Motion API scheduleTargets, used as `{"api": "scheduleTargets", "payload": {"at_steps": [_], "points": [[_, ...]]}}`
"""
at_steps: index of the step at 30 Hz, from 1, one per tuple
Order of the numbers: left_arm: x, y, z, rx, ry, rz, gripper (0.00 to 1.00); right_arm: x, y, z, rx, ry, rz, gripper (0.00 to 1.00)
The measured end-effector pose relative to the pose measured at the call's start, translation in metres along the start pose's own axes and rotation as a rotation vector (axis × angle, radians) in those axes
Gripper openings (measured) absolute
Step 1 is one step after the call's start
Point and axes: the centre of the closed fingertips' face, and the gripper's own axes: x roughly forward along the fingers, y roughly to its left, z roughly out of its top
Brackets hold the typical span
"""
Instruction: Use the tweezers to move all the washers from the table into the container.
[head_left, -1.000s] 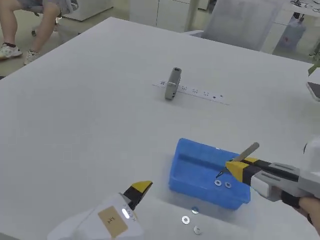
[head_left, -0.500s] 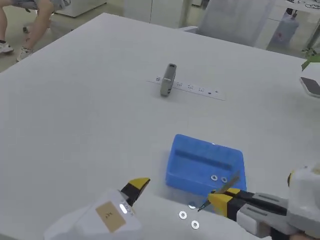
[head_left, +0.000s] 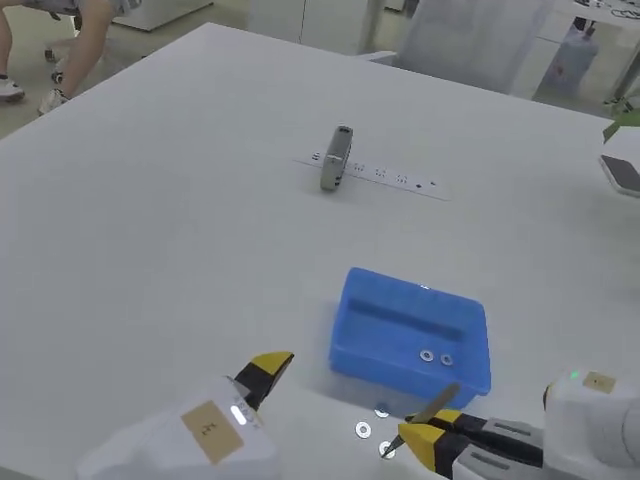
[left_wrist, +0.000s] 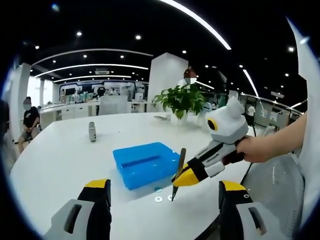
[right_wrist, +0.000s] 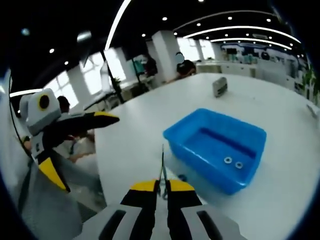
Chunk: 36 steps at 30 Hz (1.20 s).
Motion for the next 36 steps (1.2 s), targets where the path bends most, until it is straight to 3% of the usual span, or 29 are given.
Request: {"api": "scheduleTargets", "payload": {"at_steps": [6,10,16,19,26,33,35,36], "points": [[0.001,-0.002,-0.003,0.014,0.019,-0.006,0.9,0.005,0.017,-0.004,-0.325,0.085,0.013,0.04],[0.001,-0.001,-0.004,0.019,0.021,-0.002,0.9,0.008,0.023,-0.005,-0.427,0.121,-0.009,0.03],[0.001,-0.001,-0.006,0.027,0.031,-0.005,0.89,0.007,0.016,-0.003,-0.319,0.082,-0.037,0.04],[0.0,0.001,-0.006,0.01,0.029,0.0,0.89,0.006,0.011,-0.002,-0.237,0.032,-0.05,0.04],[0.001,0.002,-0.01,0.022,0.056,0.009,0.88,0.002,0.002,-0.003,-0.14,-0.016,-0.067,0.04],[0.001,0.003,-0.01,0.019,0.056,0.014,0.87,0.001,-0.003,-0.002,-0.103,-0.024,-0.074,0.03],[0.001,0.004,-0.01,0.017,0.056,0.016,0.87,0.002,-0.003,-0.004,-0.113,-0.004,-0.074,0.02],[0.001,0.004,-0.01,0.015,0.055,0.014,0.87,0.002,-0.003,-0.008,-0.127,0.032,-0.075,0.02]]}}
